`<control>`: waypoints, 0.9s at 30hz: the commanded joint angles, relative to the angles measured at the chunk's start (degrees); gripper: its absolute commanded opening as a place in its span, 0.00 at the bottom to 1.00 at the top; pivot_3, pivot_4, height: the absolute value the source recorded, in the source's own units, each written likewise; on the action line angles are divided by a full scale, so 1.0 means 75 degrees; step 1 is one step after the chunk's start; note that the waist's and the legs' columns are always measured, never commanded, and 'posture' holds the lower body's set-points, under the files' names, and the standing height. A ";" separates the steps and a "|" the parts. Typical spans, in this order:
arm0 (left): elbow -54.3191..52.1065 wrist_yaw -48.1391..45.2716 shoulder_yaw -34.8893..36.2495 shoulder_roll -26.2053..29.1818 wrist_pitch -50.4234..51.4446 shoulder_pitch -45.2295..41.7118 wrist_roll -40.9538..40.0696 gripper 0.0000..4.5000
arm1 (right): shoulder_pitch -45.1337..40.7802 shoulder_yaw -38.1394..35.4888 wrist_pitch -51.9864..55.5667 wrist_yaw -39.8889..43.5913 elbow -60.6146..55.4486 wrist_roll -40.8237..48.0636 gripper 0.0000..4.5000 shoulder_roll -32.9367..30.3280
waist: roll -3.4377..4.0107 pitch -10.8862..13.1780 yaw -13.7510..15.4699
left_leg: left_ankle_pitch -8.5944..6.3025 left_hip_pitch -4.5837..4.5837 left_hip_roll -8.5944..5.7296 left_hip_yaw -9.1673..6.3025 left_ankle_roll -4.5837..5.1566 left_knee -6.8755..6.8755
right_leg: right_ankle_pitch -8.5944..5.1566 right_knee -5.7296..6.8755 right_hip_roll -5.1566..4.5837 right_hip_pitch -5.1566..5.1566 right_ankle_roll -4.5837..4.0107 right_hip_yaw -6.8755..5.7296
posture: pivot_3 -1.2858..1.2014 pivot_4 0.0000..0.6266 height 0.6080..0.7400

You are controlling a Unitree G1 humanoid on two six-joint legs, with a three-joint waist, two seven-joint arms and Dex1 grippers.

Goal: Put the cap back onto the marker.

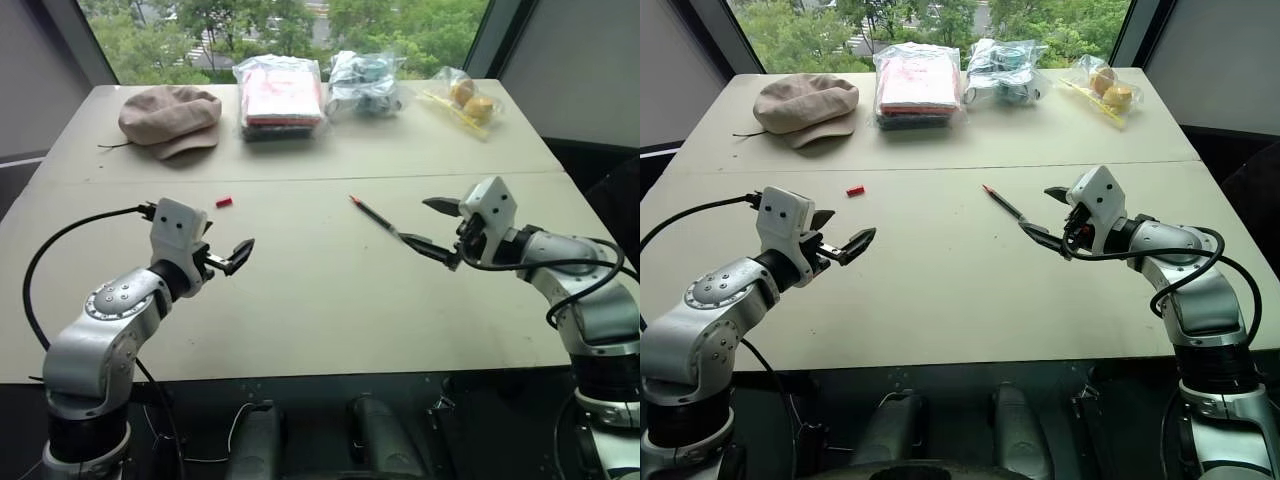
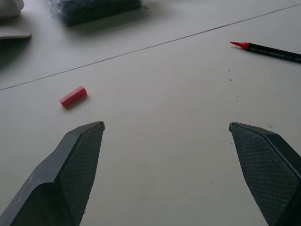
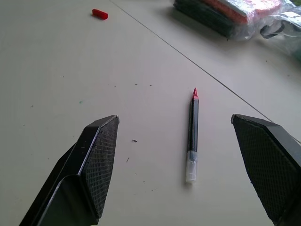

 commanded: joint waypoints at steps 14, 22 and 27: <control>-0.0232 0.0132 0.0181 0.0057 -0.0262 -0.0021 -0.0325 0.99 | -0.0148 -0.0080 -0.0144 -0.0006 -0.0095 0.0005 0.88 -0.0021 | 0.0000 0.0000 0.0000 | 0.0000 0.0004 0.0000 0.0000 0.0000 0.0000 | 0.0000 0.0000 0.0000 0.0003 0.0000 0.0000 | 0.52 0.24 1.00; -0.0094 0.0112 0.0094 0.0127 -0.0366 -0.0083 -0.0336 0.99 | -0.0140 -0.0077 -0.0135 -0.0029 -0.0119 -0.0002 0.88 -0.0006 | 0.0000 0.0000 0.0000 | 0.0000 0.0005 0.0000 0.0001 0.0000 0.0000 | 0.0000 0.0000 0.0000 0.0004 0.0000 0.0001 | 0.52 0.24 1.00; 0.0096 0.0061 0.0053 0.0206 -0.0488 -0.0145 -0.0283 0.99 | -0.0113 -0.0083 -0.0133 -0.0071 -0.0151 -0.0009 0.88 0.0018 | 0.0000 0.0000 0.0000 | 0.0000 0.0005 0.0000 0.0001 0.0000 0.0000 | 0.0000 0.0000 0.0001 0.0004 0.0000 0.0001 | 0.52 0.24 1.00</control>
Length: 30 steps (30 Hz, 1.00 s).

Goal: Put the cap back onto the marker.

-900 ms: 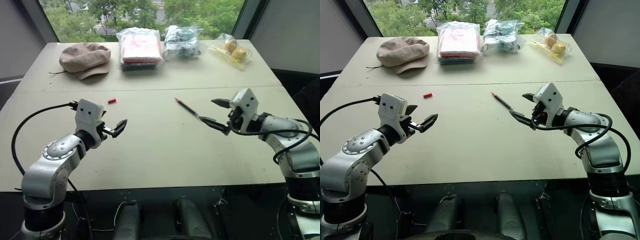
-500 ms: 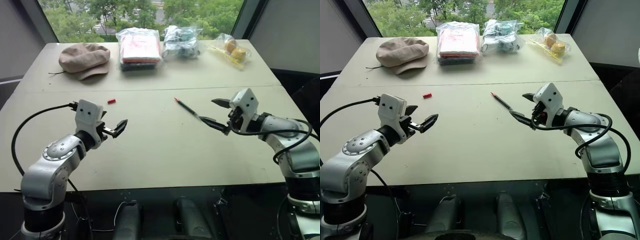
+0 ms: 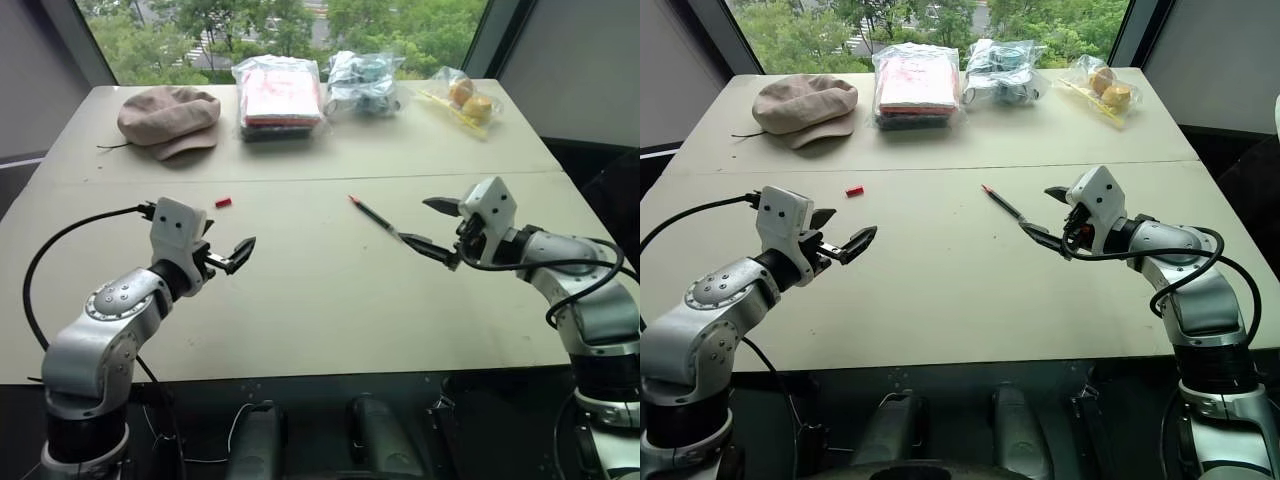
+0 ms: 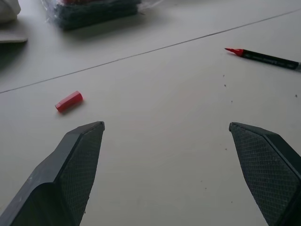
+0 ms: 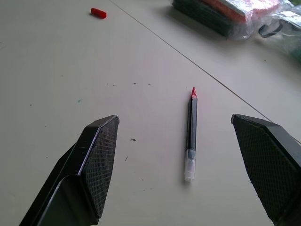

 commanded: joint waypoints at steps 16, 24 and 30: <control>0.2985 -0.1166 -0.0277 0.0632 -0.3199 -0.0760 0.0820 0.99 | 0.0296 -0.0032 -0.0060 -0.0468 -0.0581 0.0071 0.88 0.0342 | 0.0001 0.0000 0.0006 | 0.0000 0.0004 0.0000 0.0002 0.0000 -0.0001 | -0.0001 -0.0001 0.0002 0.0002 -0.0002 0.0000 | 0.52 0.24 1.00; 0.7119 -0.1295 -0.0408 0.0365 -0.5429 -0.2201 0.1625 0.99 | 0.0585 -0.0090 -0.0105 -0.0808 -0.0800 -0.0027 0.88 0.0565 | 0.0000 -0.0001 0.0018 | 0.0000 0.0008 -0.0001 0.0005 0.0000 -0.0002 | 0.0000 -0.0009 0.0001 0.0010 0.0000 -0.0001 | 0.52 0.24 1.00; 0.9868 -0.1538 -0.0387 0.0287 -0.6689 -0.3452 0.1827 0.99 | 0.0917 -0.0180 0.0001 -0.1070 -0.1185 -0.0011 0.88 0.0514 | -0.0002 -0.0002 0.0016 | 0.0000 0.0006 -0.0002 0.0003 0.0000 0.0000 | 0.0001 -0.0009 0.0000 0.0010 0.0002 -0.0005 | 0.52 0.24 1.00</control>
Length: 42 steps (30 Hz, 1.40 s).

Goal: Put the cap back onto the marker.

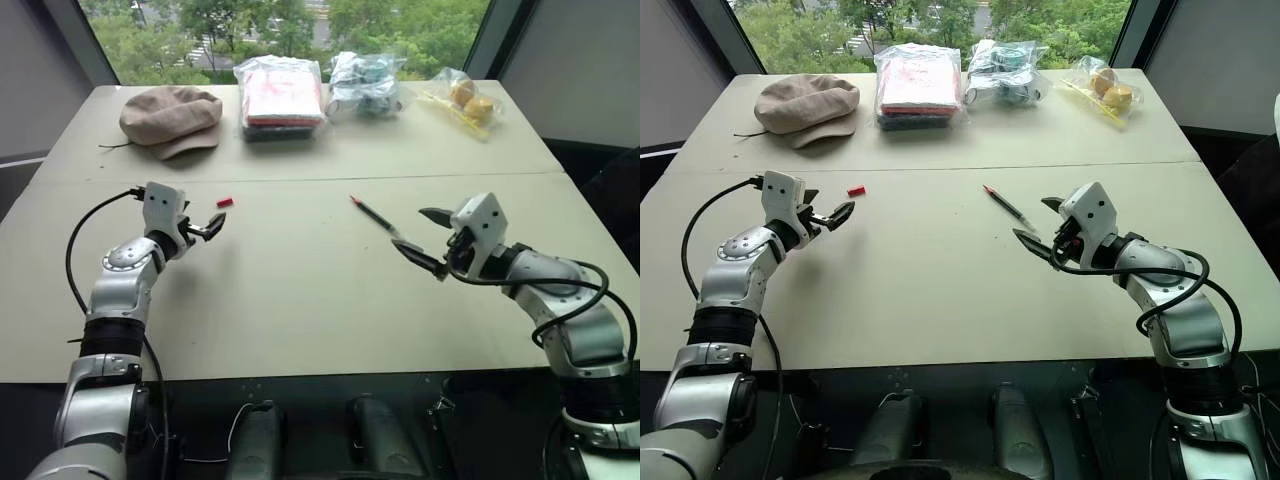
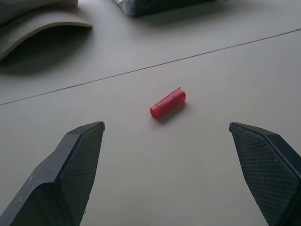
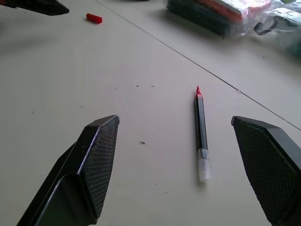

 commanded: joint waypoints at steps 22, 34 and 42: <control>0.5311 -0.0179 -0.0188 -0.0485 -0.2196 -0.2897 0.1270 0.99 | 0.0564 -0.0736 0.0236 -0.0352 -0.1025 0.0087 0.88 -0.0450 | -0.0004 -0.0002 0.0027 | 0.0000 0.0004 -0.0005 -0.0002 0.0000 0.0002 | 0.0002 0.0008 -0.0001 0.0006 0.0005 -0.0003 | 0.52 0.24 1.00; 0.5540 -0.0086 -0.0173 -0.0892 -0.2285 -0.3175 0.1491 0.99 | 0.0609 -0.0904 0.0335 -0.0320 -0.1150 0.0106 0.88 -0.0681 | -0.0004 -0.0002 0.0002 | 0.0000 0.0004 -0.0006 -0.0002 0.0000 0.0002 | 0.0003 0.0006 -0.0001 0.0006 0.0006 -0.0003 | 0.52 0.24 1.00; 0.5609 0.0030 -0.0218 -0.0925 -0.2182 -0.3101 0.1664 0.99 | 0.0757 -0.1015 0.0428 -0.0398 -0.1322 0.0089 0.88 -0.0718 | -0.0004 -0.0003 0.0012 | 0.0000 0.0005 -0.0006 -0.0002 0.0000 0.0002 | 0.0003 0.0008 -0.0002 0.0006 0.0007 -0.0003 | 0.52 0.24 1.00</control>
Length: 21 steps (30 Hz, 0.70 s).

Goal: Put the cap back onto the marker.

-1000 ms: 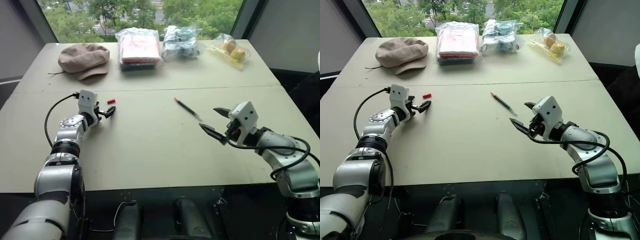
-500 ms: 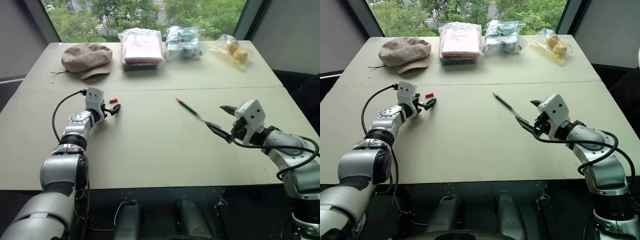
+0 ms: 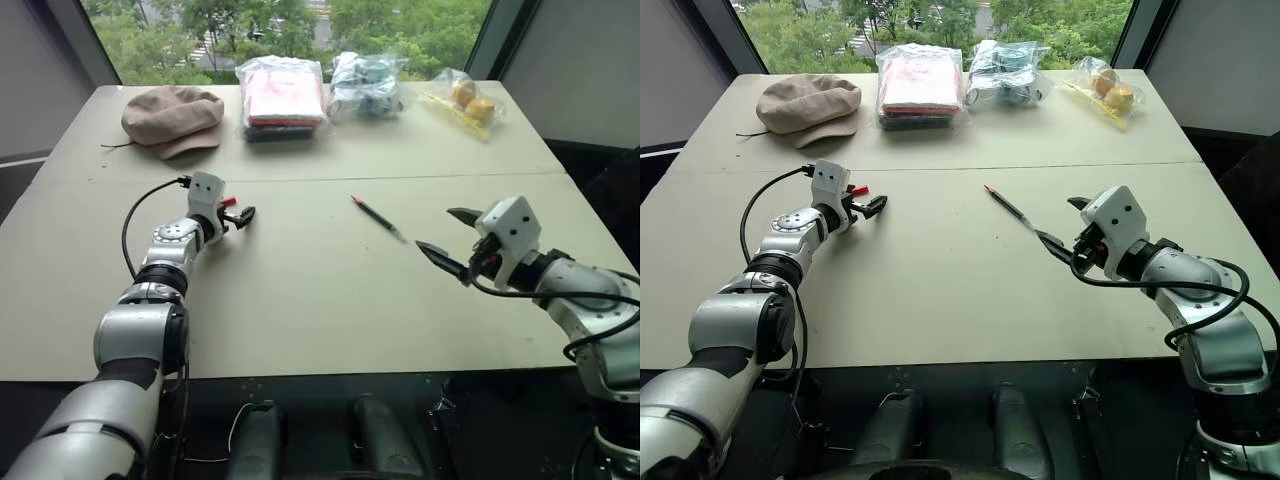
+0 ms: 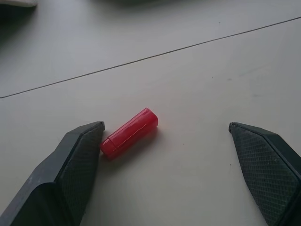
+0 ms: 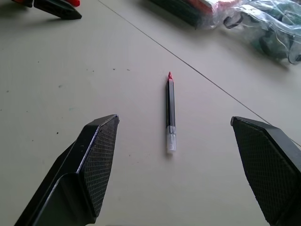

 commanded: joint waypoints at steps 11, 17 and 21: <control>0.0029 -0.0186 -0.0023 -0.0003 0.0171 0.0038 0.0124 0.60 | 0.0009 -0.0206 -0.0014 -0.0162 -0.0331 0.0018 0.88 -0.0050 | 0.0000 0.0000 -0.0027 | 0.0000 0.0032 0.0001 0.0000 0.0000 -0.0001 | 0.0000 0.0006 0.0004 0.0027 0.0000 0.0002 | 0.52 0.24 1.00; -0.0002 -0.0194 -0.0023 -0.0004 0.0185 0.0091 0.0124 0.60 | 0.0003 -0.0140 -0.0028 -0.0169 -0.0317 0.0006 0.88 -0.0043 | 0.0000 0.0000 -0.0025 | 0.0000 0.0031 0.0001 0.0002 0.0000 -0.0002 | 0.0000 0.0005 0.0003 0.0027 0.0000 0.0003 | 0.52 0.24 1.00; -0.0004 -0.0134 -0.0024 -0.0099 0.0157 0.0070 0.0119 0.60 | -0.0017 -0.0112 -0.0026 -0.0144 -0.0298 0.0001 0.88 -0.0063 | 0.0000 0.0000 -0.0024 | 0.0000 0.0031 0.0001 0.0002 0.0000 -0.0001 | 0.0000 0.0005 0.0003 0.0027 0.0000 0.0003 | 0.52 0.24 1.00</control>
